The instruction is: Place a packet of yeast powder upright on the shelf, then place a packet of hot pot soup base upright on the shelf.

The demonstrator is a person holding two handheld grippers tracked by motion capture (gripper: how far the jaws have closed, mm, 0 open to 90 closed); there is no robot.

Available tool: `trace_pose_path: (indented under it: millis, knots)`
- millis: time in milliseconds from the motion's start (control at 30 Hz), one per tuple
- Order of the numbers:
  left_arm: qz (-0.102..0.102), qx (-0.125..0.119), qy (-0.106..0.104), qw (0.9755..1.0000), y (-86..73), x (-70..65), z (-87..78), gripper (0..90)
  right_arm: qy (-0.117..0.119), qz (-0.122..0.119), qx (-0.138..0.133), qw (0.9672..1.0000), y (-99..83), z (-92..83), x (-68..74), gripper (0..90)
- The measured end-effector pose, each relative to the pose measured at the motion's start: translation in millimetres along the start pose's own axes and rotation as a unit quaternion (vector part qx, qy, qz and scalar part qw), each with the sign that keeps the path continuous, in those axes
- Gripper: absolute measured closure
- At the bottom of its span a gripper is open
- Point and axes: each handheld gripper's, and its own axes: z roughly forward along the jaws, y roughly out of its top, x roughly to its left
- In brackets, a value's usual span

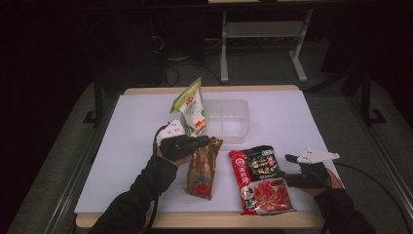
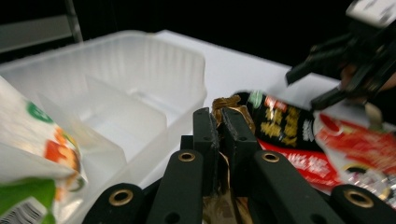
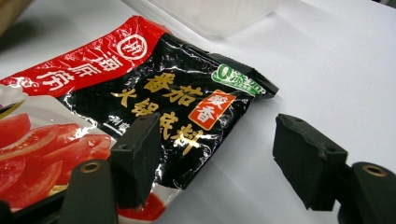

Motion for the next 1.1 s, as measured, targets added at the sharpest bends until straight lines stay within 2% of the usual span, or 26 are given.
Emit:
trace_pose_path:
  millis: [67, 133, 167, 233, 333, 400, 533, 700, 733, 800, 867, 900, 1033, 1100]
  knots:
    - [0.001, -0.009, -0.001, 1.0, 4.2, 0.0, -7.0, 85.5, 0.001, -0.001, 0.001, 1.0, 0.4, 1.1, -0.7, 31.6]
    - [0.0, -0.021, 0.01, 0.9997, 8.1, 0.1, -14.8, 85.6, 0.001, -0.001, 0.001, 1.0, 0.8, 2.2, -1.0, 31.6]
    - [-0.003, -0.029, 0.011, 0.9995, 9.7, 1.2, -18.2, 85.7, 0.0, -0.001, 0.001, 1.0, 1.1, 2.6, -1.3, 31.5]
    - [-0.012, -0.043, 0.027, 0.9986, 12.0, 3.8, -24.6, 85.7, 0.0, -0.001, 0.001, 1.0, 1.6, 3.3, -1.7, 31.4]
    - [-0.022, -0.055, 0.038, 0.9975, 14.7, 8.4, -30.6, 85.8, 0.0, -0.001, 0.001, 1.0, 1.9, 3.9, -1.3, 31.4]
    - [-0.02, -0.056, 0.039, 0.9975, 17.2, 9.7, -32.2, 85.8, -0.001, -0.002, 0.0, 1.0, 1.9, 3.8, -1.8, 31.4]
    - [-0.023, -0.066, 0.06, 0.9958, 19.9, 11.3, -33.7, 85.9, -0.002, -0.002, -0.003, 1.0, 2.1, 3.4, -2.3, 31.3]
    - [-0.024, -0.071, 0.063, 0.9952, 19.5, 13.9, -33.2, 86.0, -0.004, 0.001, -0.005, 1.0, 2.1, 3.8, -3.7, 31.4]
    - [-0.029, -0.07, 0.076, 0.9942, 20.1, 14.1, -33.0, 86.1, -0.005, 0.002, -0.005, 1.0, 2.0, 3.7, -3.8, 31.4]
    - [-0.033, -0.075, 0.072, 0.994, 20.1, 15.1, -33.4, 86.2, -0.005, 0.003, -0.007, 1.0, 1.8, 3.4, -3.8, 31.4]
    - [-0.03, -0.082, 0.082, 0.9929, 20.3, 13.3, -33.9, 86.2, -0.007, 0.003, -0.008, 0.9999, 1.6, 3.2, -3.9, 31.4]
    - [-0.029, -0.082, 0.078, 0.9931, 20.9, 13.4, -34.3, 86.2, -0.007, 0.003, -0.01, 0.9999, 1.5, 3.0, -4.0, 31.4]
    - [-0.03, -0.102, 0.098, 0.9895, 23.7, 11.7, -36.4, 86.2, -0.006, 0.003, -0.01, 0.9999, 1.4, 3.6, -3.8, 31.4]
    - [-0.032, -0.108, 0.099, 0.9886, 24.5, 12.1, -36.5, 86.2, -0.007, 0.004, -0.01, 0.9999, 1.7, 4.2, -4.1, 31.4]
